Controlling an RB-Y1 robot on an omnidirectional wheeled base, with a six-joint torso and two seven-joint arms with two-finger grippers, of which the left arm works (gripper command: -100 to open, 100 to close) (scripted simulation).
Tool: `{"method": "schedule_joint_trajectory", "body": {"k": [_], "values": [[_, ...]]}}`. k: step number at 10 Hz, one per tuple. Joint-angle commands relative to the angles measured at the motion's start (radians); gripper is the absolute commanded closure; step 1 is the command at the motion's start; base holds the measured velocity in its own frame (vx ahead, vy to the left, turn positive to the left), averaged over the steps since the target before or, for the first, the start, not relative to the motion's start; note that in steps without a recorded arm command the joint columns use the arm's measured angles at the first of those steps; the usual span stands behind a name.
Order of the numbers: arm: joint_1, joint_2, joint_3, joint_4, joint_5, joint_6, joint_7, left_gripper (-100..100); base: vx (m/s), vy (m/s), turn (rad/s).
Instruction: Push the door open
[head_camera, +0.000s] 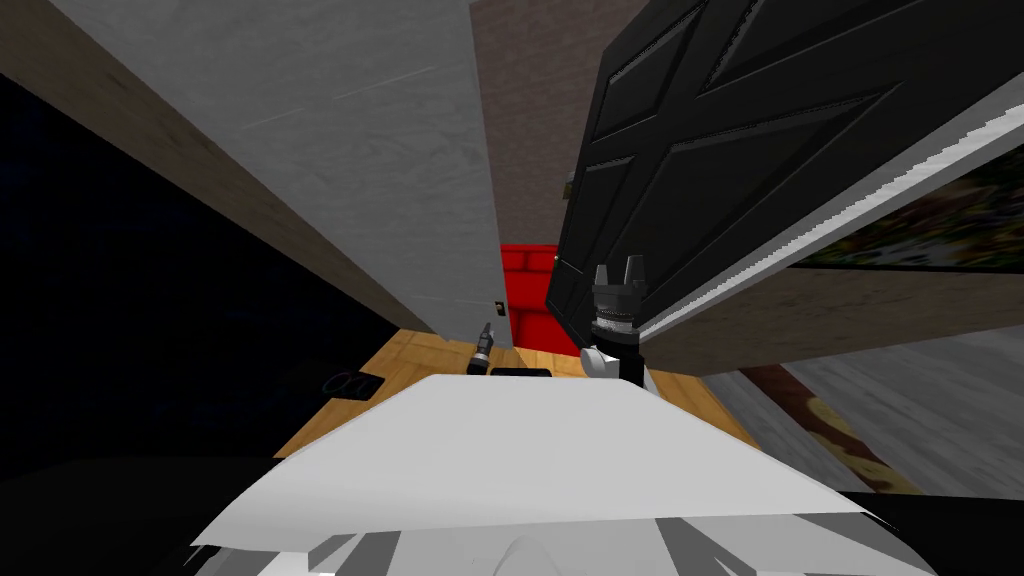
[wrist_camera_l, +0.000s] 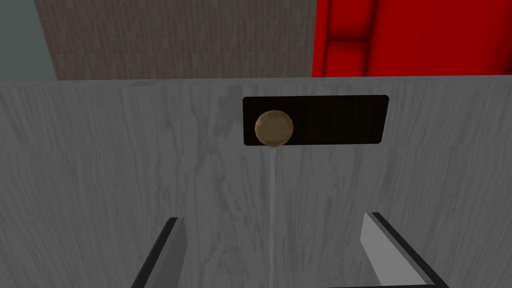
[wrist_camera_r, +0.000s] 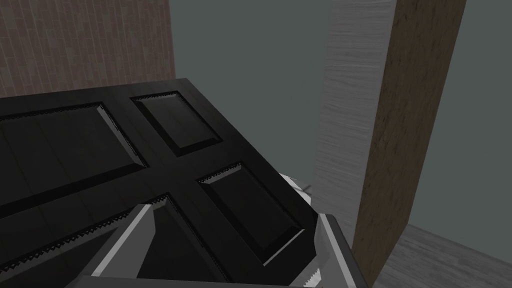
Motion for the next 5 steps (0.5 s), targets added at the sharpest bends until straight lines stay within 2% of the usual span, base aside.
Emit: {"method": "schedule_joint_trajectory", "body": {"k": [1,2,5], "values": [[0.000,0.000,0.000,0.000,0.000,0.000,0.000,-100,0.057,0.010,-0.011],[-0.011,0.006,0.005,0.016,0.001,-0.003,-0.001,-100,0.109,-0.016,-0.026],[-0.026,0.007,0.013,0.036,0.003,-0.007,-0.002,-100,0.173,-0.035,-0.020]]}}
